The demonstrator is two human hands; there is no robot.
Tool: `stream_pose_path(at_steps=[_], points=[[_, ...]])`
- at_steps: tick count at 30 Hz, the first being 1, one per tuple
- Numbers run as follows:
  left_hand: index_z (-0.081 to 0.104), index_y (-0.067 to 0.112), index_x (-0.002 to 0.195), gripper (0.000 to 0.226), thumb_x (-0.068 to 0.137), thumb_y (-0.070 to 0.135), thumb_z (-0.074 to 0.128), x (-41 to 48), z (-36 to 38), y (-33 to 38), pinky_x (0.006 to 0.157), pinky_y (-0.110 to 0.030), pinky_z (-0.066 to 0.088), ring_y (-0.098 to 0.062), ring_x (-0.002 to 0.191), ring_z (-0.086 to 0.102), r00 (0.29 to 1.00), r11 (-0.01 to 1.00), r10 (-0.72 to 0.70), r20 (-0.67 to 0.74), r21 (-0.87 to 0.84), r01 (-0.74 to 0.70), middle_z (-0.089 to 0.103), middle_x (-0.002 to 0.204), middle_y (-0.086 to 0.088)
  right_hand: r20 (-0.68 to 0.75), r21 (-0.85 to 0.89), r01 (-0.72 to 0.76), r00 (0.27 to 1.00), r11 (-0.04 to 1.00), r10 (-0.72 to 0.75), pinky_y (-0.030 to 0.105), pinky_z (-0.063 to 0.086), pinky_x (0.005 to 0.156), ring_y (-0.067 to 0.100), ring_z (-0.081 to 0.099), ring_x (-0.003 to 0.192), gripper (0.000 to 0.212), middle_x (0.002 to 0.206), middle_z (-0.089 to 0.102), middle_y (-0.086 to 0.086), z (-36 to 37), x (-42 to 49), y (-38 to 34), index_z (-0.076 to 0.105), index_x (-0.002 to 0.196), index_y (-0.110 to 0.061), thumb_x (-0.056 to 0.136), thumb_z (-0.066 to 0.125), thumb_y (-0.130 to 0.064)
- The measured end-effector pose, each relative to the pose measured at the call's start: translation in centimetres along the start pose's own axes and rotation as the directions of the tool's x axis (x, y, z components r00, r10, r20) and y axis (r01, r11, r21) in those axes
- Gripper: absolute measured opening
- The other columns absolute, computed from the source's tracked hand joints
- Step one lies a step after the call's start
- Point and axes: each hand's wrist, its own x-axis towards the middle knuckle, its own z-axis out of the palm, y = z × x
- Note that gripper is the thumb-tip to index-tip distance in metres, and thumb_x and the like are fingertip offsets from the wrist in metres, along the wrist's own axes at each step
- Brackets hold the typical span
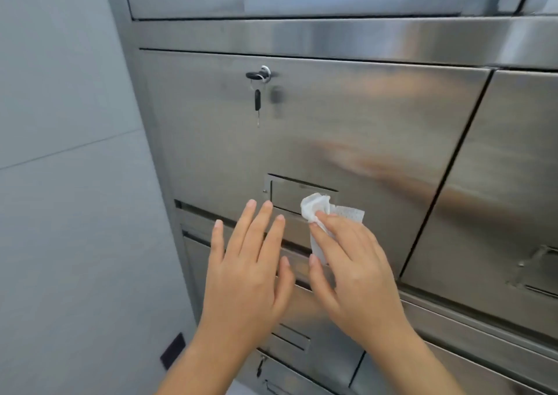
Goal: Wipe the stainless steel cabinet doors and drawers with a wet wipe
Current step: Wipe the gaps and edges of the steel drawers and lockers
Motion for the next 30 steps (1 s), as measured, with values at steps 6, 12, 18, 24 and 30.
stream_pose_path(at_steps=[6,12,18,24,30], points=[[0.062,0.002,0.117,0.045,0.083,0.022,0.039,-6.3,-4.5,-5.6,0.1,-0.059,0.023,-0.032,0.125,0.047,0.992,0.991,-0.101,0.071,0.096,0.094,0.056,0.129,-0.014,0.095,0.104,0.045,0.994,0.994,-0.055,0.037,0.046,0.086,0.028,0.06,0.097,0.036,0.107,0.064,0.016,2.6,-1.2,-7.7,0.066,0.105,0.004,0.084,0.047,-0.018],[0.063,0.0,0.114,0.046,0.082,0.021,0.038,-13.2,-8.8,-10.3,0.094,-0.065,0.029,-0.036,0.12,0.05,0.963,0.954,-0.232,0.134,0.227,0.198,0.057,0.126,-0.016,0.16,0.265,0.093,0.977,0.96,-0.139,0.039,0.049,0.081,0.026,0.057,0.097,0.036,0.107,0.064,0.017,4.9,-2.7,-15.1,0.066,0.105,0.005,0.084,0.048,-0.018],[0.064,-0.001,0.113,0.047,0.081,0.02,0.037,-18.6,-12.6,-13.6,0.093,-0.064,0.033,-0.037,0.119,0.051,0.91,0.887,-0.391,0.14,0.321,0.332,0.058,0.125,-0.017,0.191,0.377,0.174,0.946,0.91,-0.261,0.042,0.051,0.079,0.034,0.063,0.094,0.036,0.106,0.064,0.021,7.3,-3.2,-20.5,0.066,0.103,0.008,0.084,0.048,-0.017],[0.064,-0.004,0.111,0.047,0.079,0.018,0.037,-21.7,-15.2,-15.4,0.09,-0.066,0.035,-0.04,0.116,0.053,0.845,0.792,-0.529,0.084,0.407,0.455,0.059,0.123,-0.019,0.21,0.515,0.196,0.915,0.835,-0.345,0.042,0.051,0.079,0.034,0.063,0.092,0.037,0.106,0.064,0.022,10.5,-3.8,-24.7,0.066,0.101,0.008,0.082,0.048,-0.017],[0.064,-0.003,0.112,0.048,0.078,0.018,0.036,-23.5,-15.4,-15.9,0.09,-0.065,0.036,-0.039,0.116,0.053,0.748,0.655,-0.663,0.016,0.495,0.57,0.059,0.123,-0.019,0.215,0.672,0.223,0.854,0.706,-0.474,0.042,0.051,0.078,0.034,0.063,0.093,0.037,0.105,0.064,0.021,14.1,-5.0,-27.1,0.066,0.1,0.008,0.082,0.047,-0.017]])
